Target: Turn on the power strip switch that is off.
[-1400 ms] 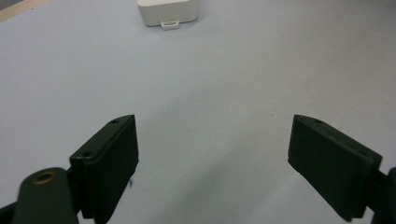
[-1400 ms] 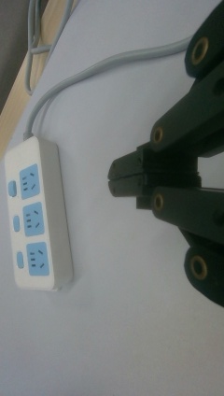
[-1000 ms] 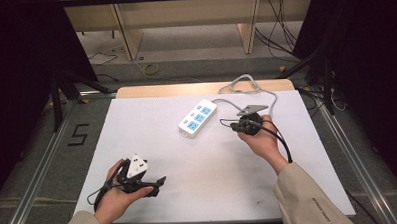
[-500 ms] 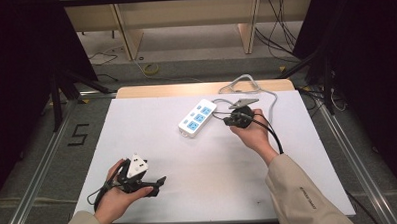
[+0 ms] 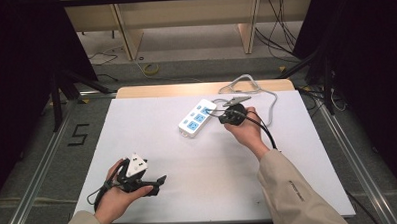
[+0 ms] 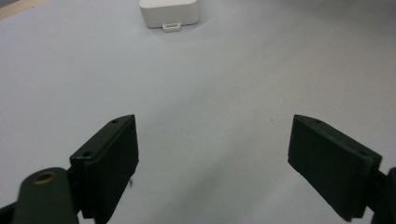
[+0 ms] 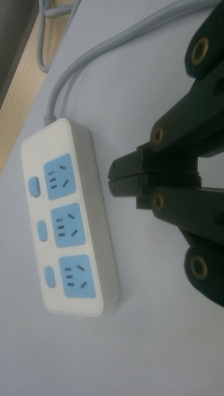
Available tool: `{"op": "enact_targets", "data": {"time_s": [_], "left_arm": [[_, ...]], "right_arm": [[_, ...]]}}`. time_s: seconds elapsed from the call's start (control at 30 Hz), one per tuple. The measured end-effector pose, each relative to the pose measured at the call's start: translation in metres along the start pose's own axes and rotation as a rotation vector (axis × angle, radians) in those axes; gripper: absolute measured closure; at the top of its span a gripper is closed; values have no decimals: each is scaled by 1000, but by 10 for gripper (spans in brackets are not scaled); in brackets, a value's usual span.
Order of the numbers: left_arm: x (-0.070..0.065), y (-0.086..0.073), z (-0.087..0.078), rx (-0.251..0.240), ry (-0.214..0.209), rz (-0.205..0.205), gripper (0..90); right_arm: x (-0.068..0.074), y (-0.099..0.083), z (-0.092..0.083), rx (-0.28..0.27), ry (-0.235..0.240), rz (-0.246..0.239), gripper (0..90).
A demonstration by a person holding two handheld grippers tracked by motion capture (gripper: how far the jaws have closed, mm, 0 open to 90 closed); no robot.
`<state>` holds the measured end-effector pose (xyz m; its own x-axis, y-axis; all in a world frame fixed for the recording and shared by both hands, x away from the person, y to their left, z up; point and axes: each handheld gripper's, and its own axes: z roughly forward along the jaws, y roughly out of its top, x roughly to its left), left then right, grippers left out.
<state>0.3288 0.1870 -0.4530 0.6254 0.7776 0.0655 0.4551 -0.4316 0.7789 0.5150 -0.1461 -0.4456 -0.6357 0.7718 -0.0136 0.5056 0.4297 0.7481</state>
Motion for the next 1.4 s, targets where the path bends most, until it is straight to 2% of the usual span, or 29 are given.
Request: {"op": "enact_targets", "data": {"time_s": [0.5, 0.83, 1.03, 1.4], "left_arm": [[-1, 0, 0, -1, -5, 1, 159], [-1, 0, 1, 2, -9, 5, 159], [-1, 0, 1, 1, -9, 6, 159], [-2, 0, 1, 1, -11, 6, 159]], "right_arm": [[1, 13, 22, 15, 3, 8, 900], [2, 27, 32, 2, -4, 7, 900], [1, 30, 37, 2, -7, 21, 900], [2, 38, 44, 0, -12, 15, 900]]}}
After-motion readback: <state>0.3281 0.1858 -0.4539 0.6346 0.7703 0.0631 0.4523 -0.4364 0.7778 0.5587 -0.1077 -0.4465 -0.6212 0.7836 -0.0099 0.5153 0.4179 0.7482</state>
